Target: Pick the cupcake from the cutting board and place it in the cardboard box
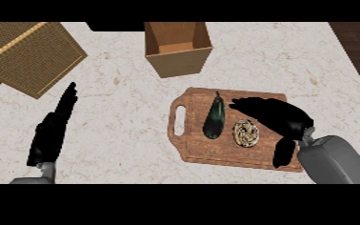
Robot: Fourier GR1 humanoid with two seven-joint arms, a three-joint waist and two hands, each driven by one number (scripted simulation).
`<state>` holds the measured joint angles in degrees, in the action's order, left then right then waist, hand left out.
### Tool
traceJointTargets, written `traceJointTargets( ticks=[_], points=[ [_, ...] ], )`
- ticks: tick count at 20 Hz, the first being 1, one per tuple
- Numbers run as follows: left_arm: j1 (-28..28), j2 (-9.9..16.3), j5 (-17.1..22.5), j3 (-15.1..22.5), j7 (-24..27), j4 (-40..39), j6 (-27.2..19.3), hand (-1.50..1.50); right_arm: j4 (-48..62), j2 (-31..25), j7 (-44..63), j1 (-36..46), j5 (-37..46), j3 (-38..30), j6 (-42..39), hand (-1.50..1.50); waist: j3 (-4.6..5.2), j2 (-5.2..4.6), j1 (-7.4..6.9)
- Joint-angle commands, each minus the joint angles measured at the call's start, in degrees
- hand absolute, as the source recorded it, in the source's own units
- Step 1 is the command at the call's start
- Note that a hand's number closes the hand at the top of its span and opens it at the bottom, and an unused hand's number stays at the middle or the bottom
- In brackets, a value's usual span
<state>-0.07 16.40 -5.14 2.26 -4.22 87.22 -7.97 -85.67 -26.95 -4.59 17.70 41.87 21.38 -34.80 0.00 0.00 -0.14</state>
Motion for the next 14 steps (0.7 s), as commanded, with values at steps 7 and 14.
traceJointTargets(
  ticks=[7,14],
  points=[
    [-1.5,0.1,-0.9,-3.7,-3.4,2.6,3.8,0.0,-2.1,6.5,0.1,-4.6,7.1,-0.5,0.6,-1.5,0.0,0.05,0.11],
    [-0.2,-1.1,-1.3,-5.4,-4.5,5.2,5.6,0.0,1.5,7.1,-3.6,-1.9,9.0,-4.4,-2.9,-1.5,0.0,0.04,0.01]
  ],
)
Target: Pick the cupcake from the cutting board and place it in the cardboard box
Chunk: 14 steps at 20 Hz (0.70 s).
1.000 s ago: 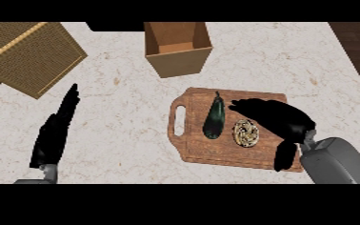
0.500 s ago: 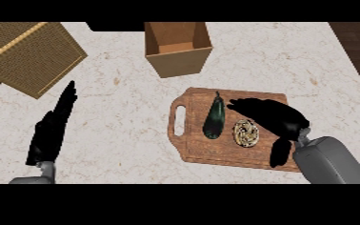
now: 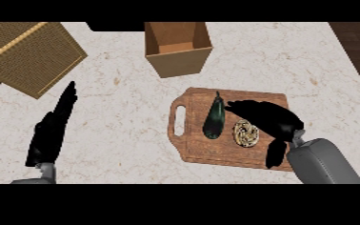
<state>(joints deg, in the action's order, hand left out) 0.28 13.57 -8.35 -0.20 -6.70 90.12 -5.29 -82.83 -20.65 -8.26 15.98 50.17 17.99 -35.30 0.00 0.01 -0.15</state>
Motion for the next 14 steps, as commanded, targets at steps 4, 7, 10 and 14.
traceJointTargets(
  ticks=[4,7,10,14],
  points=[
    [3.2,-2.2,-1.7,0.1,0.5,2.1,0.9,0.0,3.7,0.4,-4.5,-0.7,5.5,0.2,2.5,-1.5,0.0,0.0,-0.02],
    [-2.5,-1.3,-1.6,-1.7,-1.1,-0.7,1.8,0.0,5.7,2.7,-3.6,0.3,7.5,0.9,2.5,-1.5,0.0,-0.01,0.06],
    [-2.5,-0.2,-0.8,-4.2,1.9,-3.1,2.9,0.0,3.9,5.3,-2.1,0.3,5.2,-0.3,-2.2,1.5,0.01,-0.01,0.12],
    [1.9,-4.1,-3.2,-0.6,2.2,-0.6,1.0,0.0,7.9,2.5,-9.3,-0.2,9.1,-1.2,9.5,1.5,-0.01,-0.05,-0.09]
  ],
)
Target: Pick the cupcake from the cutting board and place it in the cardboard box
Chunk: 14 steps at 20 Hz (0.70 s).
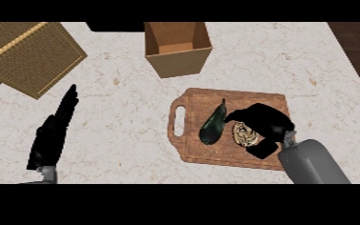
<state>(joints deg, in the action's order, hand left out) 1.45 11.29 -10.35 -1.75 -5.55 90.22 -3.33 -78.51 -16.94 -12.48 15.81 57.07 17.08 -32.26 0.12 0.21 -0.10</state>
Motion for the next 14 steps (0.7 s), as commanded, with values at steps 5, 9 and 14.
traceJointTargets(
  ticks=[5,9,14],
  points=[
    [0.2,-0.3,-0.3,-1.0,2.1,-1.5,0.8,0.0,-2.2,2.8,-0.2,1.0,4.6,-0.4,9.1,1.5,-0.11,-0.19,-0.08],
    [0.1,0.4,-0.1,-2.0,0.3,-0.3,-0.4,0.0,0.3,7.6,24.7,-4.7,8.6,-11.5,16.7,1.5,-0.08,0.06,2.43],
    [0.4,-0.3,-0.5,-1.6,0.6,-0.6,-0.9,0.0,-4.7,14.6,46.8,-5.2,15.1,-16.1,22.2,1.5,0.04,0.27,2.26]
  ],
)
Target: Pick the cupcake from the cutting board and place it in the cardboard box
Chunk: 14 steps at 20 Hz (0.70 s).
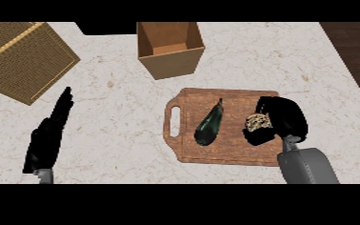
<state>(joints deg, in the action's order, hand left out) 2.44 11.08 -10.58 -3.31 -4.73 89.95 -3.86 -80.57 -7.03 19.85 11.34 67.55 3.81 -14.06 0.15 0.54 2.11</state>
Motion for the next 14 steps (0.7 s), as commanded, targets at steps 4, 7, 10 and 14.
traceJointTargets(
  ticks=[4,7,10,14],
  points=[
    [-3.1,-0.2,-0.3,-0.1,-0.7,-2.4,0.1,0.0,-10.5,6.9,27.8,-1.7,8.6,5.4,4.5,1.5,-0.07,-0.24,-1.18],
    [-2.8,-1.7,-1.8,1.0,4.1,-6.0,-0.9,0.0,-9.9,6.9,33.8,1.9,12.3,7.9,5.6,1.5,-0.09,-0.51,-1.89],
    [-3.4,-0.1,0.5,-0.5,0.3,-3.7,1.7,0.0,-15.4,7.0,39.9,1.6,10.4,13.9,5.7,1.5,-0.14,-0.46,-2.21],
    [-1.9,0.2,0.1,0.2,0.2,-1.8,2.1,0.0,-23.5,7.0,31.4,3.3,6.8,12.9,11.3,1.5,-0.19,-0.33,-2.34]
  ],
)
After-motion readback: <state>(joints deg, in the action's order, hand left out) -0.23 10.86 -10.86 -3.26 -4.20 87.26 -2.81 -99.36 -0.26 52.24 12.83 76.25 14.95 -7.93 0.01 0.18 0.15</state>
